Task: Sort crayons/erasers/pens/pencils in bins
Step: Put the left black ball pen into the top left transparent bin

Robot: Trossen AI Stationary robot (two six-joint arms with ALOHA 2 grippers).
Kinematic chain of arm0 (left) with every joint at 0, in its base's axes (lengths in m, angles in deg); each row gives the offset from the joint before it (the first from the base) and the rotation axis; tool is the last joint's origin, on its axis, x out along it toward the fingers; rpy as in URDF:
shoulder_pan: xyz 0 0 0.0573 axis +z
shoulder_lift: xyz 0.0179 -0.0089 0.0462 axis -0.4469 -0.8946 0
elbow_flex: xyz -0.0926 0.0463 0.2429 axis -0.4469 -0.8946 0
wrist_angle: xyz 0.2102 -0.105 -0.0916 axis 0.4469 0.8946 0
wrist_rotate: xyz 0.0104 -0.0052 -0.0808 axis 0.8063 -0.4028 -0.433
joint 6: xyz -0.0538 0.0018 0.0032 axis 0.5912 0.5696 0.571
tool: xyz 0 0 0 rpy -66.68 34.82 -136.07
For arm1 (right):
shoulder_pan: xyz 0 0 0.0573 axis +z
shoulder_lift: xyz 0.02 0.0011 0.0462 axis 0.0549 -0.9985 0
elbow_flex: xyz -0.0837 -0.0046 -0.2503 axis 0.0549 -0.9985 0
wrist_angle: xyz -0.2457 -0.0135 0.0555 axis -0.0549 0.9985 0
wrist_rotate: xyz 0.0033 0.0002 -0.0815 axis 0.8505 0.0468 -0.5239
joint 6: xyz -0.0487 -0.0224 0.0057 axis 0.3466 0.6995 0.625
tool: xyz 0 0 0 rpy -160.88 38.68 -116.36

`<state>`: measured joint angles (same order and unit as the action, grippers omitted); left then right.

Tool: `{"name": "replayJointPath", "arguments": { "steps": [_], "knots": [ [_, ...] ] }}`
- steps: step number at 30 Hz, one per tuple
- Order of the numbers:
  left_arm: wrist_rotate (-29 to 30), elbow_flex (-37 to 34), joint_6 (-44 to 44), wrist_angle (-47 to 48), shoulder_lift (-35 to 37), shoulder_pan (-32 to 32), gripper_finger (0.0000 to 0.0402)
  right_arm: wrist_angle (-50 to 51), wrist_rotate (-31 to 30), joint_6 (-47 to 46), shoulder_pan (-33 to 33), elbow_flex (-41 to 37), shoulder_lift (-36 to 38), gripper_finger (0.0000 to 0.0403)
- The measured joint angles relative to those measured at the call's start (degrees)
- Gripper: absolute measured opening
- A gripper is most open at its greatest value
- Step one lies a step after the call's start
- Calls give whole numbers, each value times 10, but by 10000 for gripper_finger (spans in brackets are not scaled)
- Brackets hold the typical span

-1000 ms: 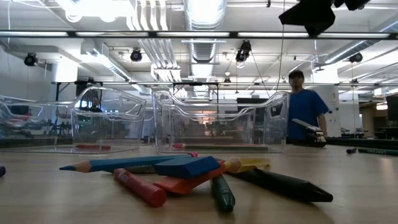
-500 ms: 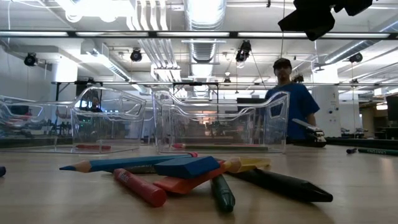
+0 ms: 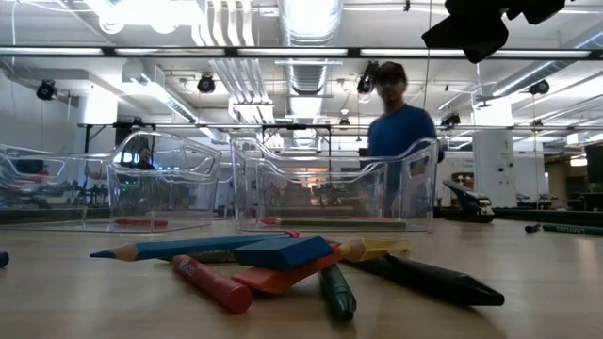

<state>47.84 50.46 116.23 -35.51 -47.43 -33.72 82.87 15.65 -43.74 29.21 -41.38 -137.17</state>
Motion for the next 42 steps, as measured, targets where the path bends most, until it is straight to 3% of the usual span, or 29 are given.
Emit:
{"name": "replayJointPath", "arguments": {
  "steps": [21,27,32,42],
  "knots": [
    [1,-6,0,47,-19,1,17,0,0,0,0,0,0,237],
    [-7,-10,-8,58,-10,17,12,0,0,1,0,0,0,237],
    [7,-12,-18,132,15,33,12,0,0,2,0,0,0,237],
    [92,-11,-50,251,107,69,12,-1,0,2,0,0,0,237]
  ]
}}
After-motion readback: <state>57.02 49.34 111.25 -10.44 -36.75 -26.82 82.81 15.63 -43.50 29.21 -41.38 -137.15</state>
